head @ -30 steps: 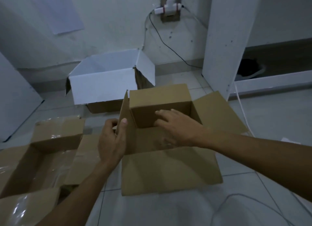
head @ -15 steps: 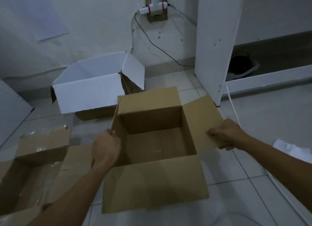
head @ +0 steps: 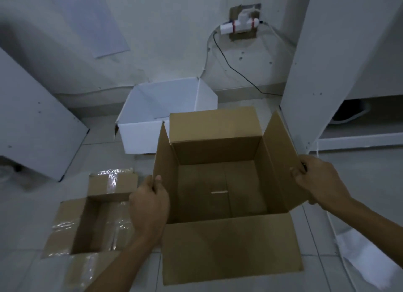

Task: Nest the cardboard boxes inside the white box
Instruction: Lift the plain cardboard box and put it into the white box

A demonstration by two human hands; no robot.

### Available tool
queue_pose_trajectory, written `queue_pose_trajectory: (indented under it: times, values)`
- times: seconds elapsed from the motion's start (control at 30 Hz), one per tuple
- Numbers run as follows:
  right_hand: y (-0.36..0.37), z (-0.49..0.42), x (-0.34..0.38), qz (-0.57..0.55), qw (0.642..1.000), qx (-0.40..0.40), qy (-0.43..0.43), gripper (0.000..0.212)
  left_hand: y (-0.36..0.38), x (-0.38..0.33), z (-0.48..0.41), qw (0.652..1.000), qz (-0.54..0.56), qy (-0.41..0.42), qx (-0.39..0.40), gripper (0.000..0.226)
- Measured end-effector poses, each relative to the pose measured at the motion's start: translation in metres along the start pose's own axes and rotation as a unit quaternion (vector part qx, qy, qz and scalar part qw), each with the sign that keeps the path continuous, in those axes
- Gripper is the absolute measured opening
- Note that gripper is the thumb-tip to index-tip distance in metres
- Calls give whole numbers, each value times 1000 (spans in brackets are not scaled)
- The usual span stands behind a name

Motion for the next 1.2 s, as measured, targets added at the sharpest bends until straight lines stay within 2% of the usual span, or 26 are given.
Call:
queue_pose_trajectory:
  times: [0.17, 0.33, 0.53, 0.7, 0.77, 0.93, 1.2]
  values:
    - [-47, -30, 79, -42, 999, 25, -24, 16, -55, -37, -55, 1000, -5, 4, -29, 31]
    - [-63, -69, 151, -83, 995, 41, -47, 11, -92, -50, -128, 999, -5, 11, -36, 37]
    - [-58, -141, 232, -137, 987, 26, -82, 15, -118, -51, -241, 996, -39, 25, -81, 33]
    - [-22, -219, 287, -152, 985, 11, -79, 10, -123, -39, -338, 991, -66, 31, -115, 33]
    - [-4, -249, 303, -148, 986, -2, -72, 7, -118, -29, -376, 991, -62, 34, -112, 34]
    - [36, -305, 321, -132, 990, -8, -52, 22, -96, -4, -448, 994, -42, 44, -86, 32]
    - [81, -354, 314, -98, 995, 5, -35, 21, -43, 41, -494, 996, -51, 65, -27, 30]
Point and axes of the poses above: each hand's wrist, its own z-axis away from the middle knuckle, its own y-axis out of the palm, x = y × z, the point moved 3 cm from there along -z, towards the middle knuckle, and after that the axes turned 7 degrees about x, right-handed, at the moved point
